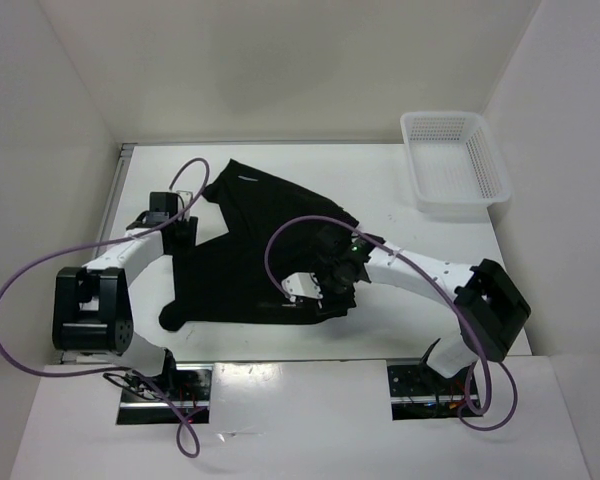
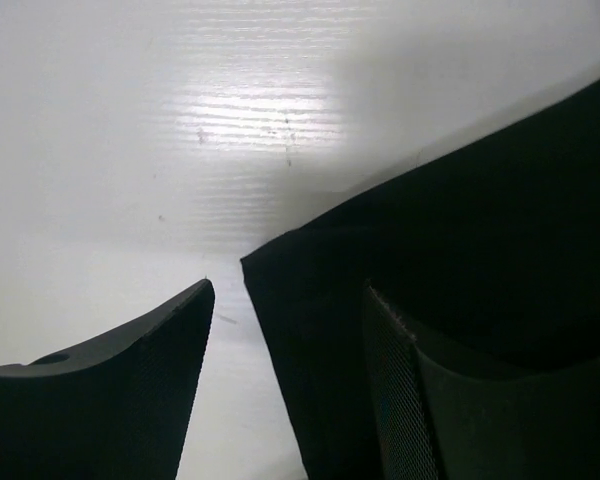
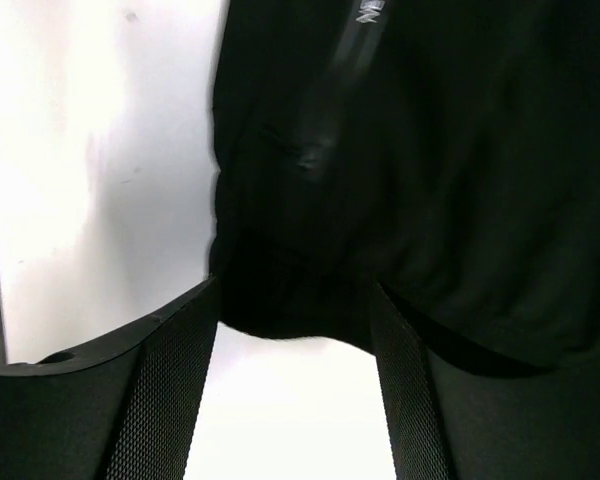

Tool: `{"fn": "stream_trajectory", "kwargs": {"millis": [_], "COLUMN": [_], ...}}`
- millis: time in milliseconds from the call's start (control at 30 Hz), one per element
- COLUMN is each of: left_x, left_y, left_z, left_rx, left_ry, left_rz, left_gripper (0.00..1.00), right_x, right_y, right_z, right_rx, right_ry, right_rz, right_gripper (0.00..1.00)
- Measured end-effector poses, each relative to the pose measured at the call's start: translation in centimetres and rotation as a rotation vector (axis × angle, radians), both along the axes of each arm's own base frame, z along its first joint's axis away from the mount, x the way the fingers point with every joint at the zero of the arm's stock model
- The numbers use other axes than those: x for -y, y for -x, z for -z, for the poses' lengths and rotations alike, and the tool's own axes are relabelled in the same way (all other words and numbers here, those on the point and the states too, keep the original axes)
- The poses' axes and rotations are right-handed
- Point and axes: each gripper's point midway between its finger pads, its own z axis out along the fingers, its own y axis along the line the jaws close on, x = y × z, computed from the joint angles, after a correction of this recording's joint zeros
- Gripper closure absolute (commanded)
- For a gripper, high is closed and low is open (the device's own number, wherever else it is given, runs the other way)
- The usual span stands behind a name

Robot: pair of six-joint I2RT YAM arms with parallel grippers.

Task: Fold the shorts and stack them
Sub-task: Fold the shorts

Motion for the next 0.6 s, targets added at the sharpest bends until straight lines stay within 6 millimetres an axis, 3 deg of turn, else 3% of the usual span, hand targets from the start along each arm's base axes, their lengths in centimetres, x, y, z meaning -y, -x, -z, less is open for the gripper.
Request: {"fn": "stream_trajectory", "kwargs": {"millis": [67,167,333,400,500,600], "left_x": [0.0,0.0,0.1,0.4,0.8,0.8], "left_y": [-0.4,-0.8,-0.9,-1.0,-0.8,-0.9], "left_z": [1.0,2.4,3.5,3.6,3.7,3.7], "left_rx": [-0.011,-0.031,-0.038,-0.039,-0.047,-0.043], "left_ry": [0.001,0.002,0.006,0.019,0.038,0.039], "left_rz": [0.001,-0.001,0.003,0.013,0.024,0.026], "left_gripper": [0.34,0.47,0.60,0.74,0.97,1.00], "right_x": [0.2,0.3,1.8,2.5,2.6,2.6], "right_y": [0.6,1.9,3.0,3.2,3.1,3.1], "right_z": [0.6,1.7,4.2,4.8,4.7,4.6], "right_rx": [-0.009,-0.021,-0.029,-0.027,-0.018,-0.012], "right_ry": [0.017,0.033,0.083,0.104,0.103,0.104], "right_rz": [-0.015,-0.049,-0.069,-0.072,-0.074,-0.088], "right_gripper": [0.35,0.45,0.73,0.85,0.94,1.00]}}
